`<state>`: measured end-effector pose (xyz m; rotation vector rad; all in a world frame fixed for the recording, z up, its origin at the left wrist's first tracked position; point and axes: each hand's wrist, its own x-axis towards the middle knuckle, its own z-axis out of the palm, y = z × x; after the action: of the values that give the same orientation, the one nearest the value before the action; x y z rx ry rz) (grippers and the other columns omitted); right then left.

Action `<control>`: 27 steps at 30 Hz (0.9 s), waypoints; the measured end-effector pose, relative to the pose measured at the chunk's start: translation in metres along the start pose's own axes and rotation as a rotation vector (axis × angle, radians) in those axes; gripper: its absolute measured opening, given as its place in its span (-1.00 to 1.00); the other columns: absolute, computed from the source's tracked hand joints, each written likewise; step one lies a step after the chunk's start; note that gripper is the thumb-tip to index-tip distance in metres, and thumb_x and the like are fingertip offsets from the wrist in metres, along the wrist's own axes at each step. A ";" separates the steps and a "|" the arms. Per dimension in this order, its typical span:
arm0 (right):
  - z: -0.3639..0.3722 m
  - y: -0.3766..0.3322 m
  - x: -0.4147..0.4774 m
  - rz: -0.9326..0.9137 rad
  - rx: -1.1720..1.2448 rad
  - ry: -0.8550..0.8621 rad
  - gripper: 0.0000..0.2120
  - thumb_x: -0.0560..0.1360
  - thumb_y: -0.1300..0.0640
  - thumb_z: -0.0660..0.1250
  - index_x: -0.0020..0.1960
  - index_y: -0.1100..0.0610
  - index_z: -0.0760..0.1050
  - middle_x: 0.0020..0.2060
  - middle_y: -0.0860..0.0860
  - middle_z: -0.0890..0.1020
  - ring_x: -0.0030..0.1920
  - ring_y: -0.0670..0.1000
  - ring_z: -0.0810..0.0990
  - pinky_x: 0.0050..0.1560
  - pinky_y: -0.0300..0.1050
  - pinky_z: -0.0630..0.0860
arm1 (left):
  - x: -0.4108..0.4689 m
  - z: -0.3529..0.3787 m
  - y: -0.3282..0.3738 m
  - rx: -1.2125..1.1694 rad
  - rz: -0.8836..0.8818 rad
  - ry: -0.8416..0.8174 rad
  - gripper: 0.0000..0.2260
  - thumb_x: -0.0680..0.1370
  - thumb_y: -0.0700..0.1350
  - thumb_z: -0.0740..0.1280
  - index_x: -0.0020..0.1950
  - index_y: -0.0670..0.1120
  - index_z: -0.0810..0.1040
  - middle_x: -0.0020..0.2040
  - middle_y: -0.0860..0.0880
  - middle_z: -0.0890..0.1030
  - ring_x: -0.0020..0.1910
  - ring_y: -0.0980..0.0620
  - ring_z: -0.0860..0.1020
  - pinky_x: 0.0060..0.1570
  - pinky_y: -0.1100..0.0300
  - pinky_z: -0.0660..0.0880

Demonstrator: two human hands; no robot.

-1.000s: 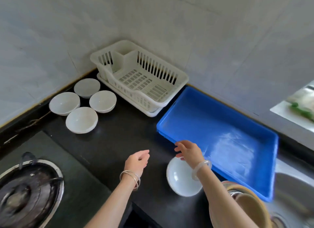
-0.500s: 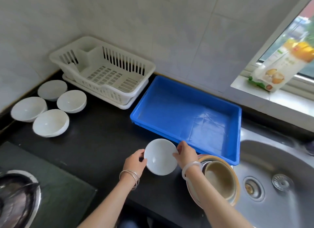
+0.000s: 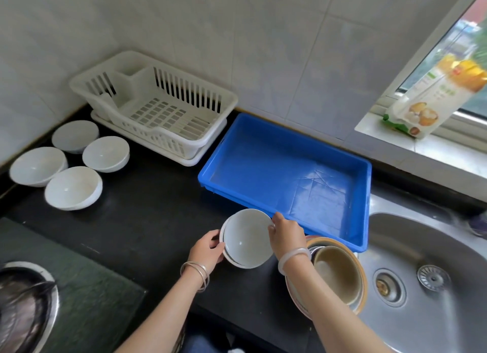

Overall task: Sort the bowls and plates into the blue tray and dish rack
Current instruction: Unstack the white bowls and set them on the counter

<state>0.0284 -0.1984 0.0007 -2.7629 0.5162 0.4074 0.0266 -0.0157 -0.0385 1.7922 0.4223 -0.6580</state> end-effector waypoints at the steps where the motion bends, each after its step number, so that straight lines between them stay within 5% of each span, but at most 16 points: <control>1: -0.003 0.002 0.000 0.014 0.028 0.006 -0.82 0.58 0.08 0.13 0.08 0.15 0.40 -0.08 0.16 0.61 -0.10 0.20 0.57 -0.23 -0.15 0.34 | 0.001 -0.001 0.000 -0.044 -0.019 -0.011 -0.65 0.52 -0.22 0.28 0.31 -0.04 0.43 0.09 -0.07 0.60 -0.03 0.06 0.57 -0.22 0.29 0.54; 6: -0.025 0.021 0.003 0.134 0.331 0.056 -0.87 0.52 0.12 0.23 -0.01 0.13 0.51 -0.13 0.12 0.63 -0.22 0.12 0.52 -0.26 -0.20 0.36 | 0.006 -0.001 0.002 -0.172 -0.105 -0.054 -0.62 0.52 -0.22 0.27 0.33 -0.03 0.40 0.14 -0.12 0.58 0.10 -0.10 0.56 -0.08 0.11 0.57; 13: -0.035 0.016 0.007 0.108 0.463 0.086 -0.94 0.50 0.12 0.28 -0.10 0.10 0.50 -0.19 0.11 0.64 -0.28 0.12 0.57 -0.29 -0.21 0.44 | 0.006 0.002 0.009 -0.187 -0.133 -0.009 -0.60 0.50 -0.32 0.25 0.32 -0.07 0.41 0.21 -0.16 0.51 0.19 -0.20 0.49 -0.15 0.03 0.58; 22: -0.032 -0.032 0.023 -0.016 0.548 0.042 -0.93 0.45 0.16 0.32 -0.19 0.12 0.47 -0.34 0.06 0.57 -0.31 0.13 0.60 -0.16 0.09 0.63 | 0.004 -0.069 0.004 -0.355 -0.074 0.252 -0.60 0.51 -0.33 0.26 0.33 -0.10 0.41 0.14 -0.18 0.56 -0.01 -0.10 0.52 -0.24 0.06 0.56; 27: -0.020 -0.079 0.044 -0.072 0.582 -0.047 -0.94 0.46 0.18 0.31 -0.18 0.10 0.46 -0.34 -0.02 0.53 -0.43 -0.03 0.57 -0.16 0.08 0.65 | 0.005 -0.118 -0.010 -0.513 -0.097 0.433 -0.60 0.50 -0.36 0.25 0.33 -0.14 0.41 0.21 -0.24 0.52 0.08 -0.18 0.51 -0.06 -0.06 0.55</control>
<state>0.1025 -0.1483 0.0230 -2.1984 0.4374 0.2528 0.0507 0.0992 -0.0233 1.4150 0.8889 -0.1874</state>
